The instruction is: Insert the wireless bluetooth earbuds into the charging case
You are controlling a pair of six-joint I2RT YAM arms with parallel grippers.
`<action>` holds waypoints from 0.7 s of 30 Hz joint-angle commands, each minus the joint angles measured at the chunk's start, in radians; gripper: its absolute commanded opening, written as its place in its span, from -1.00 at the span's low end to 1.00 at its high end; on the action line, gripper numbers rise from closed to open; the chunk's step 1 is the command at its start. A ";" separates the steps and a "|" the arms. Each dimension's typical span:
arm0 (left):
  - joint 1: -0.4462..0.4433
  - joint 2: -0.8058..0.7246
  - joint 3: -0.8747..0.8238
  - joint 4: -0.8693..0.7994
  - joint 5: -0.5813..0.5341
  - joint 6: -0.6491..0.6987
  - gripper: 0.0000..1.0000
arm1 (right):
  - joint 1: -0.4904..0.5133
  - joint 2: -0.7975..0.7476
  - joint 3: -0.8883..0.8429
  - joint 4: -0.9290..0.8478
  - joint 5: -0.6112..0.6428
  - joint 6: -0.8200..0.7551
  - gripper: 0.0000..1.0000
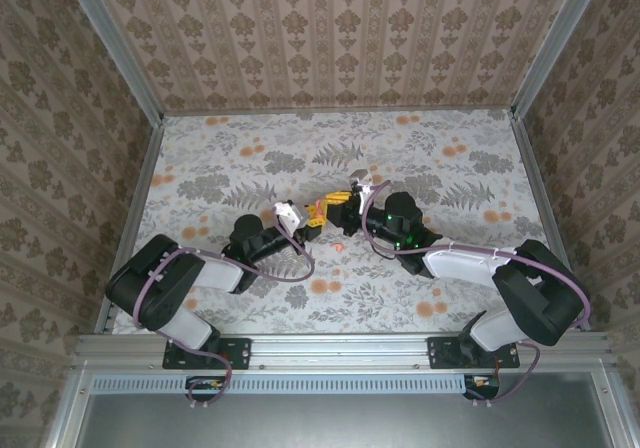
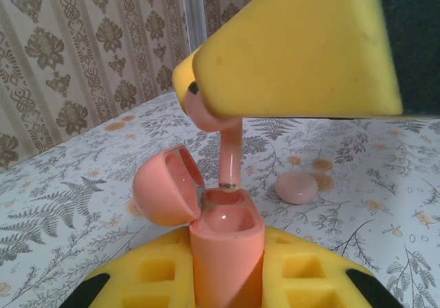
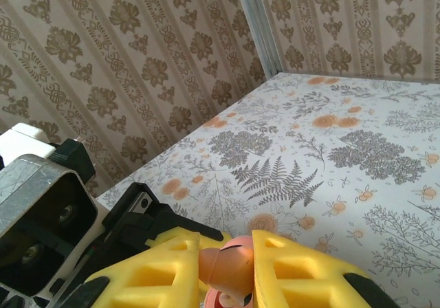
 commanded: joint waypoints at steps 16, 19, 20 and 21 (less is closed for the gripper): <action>0.002 -0.066 0.026 0.021 0.030 -0.059 -0.90 | 0.007 0.021 0.036 0.005 -0.092 -0.036 -0.59; 0.002 -0.065 0.027 0.021 0.028 -0.059 -0.91 | 0.009 0.020 0.043 -0.001 -0.100 -0.039 -0.59; 0.002 -0.065 0.026 0.021 0.028 -0.059 -0.90 | 0.010 0.020 0.047 -0.006 -0.102 -0.044 -0.59; 0.002 -0.066 0.025 0.021 0.028 -0.059 -0.91 | 0.012 0.020 0.051 -0.014 -0.103 -0.049 -0.59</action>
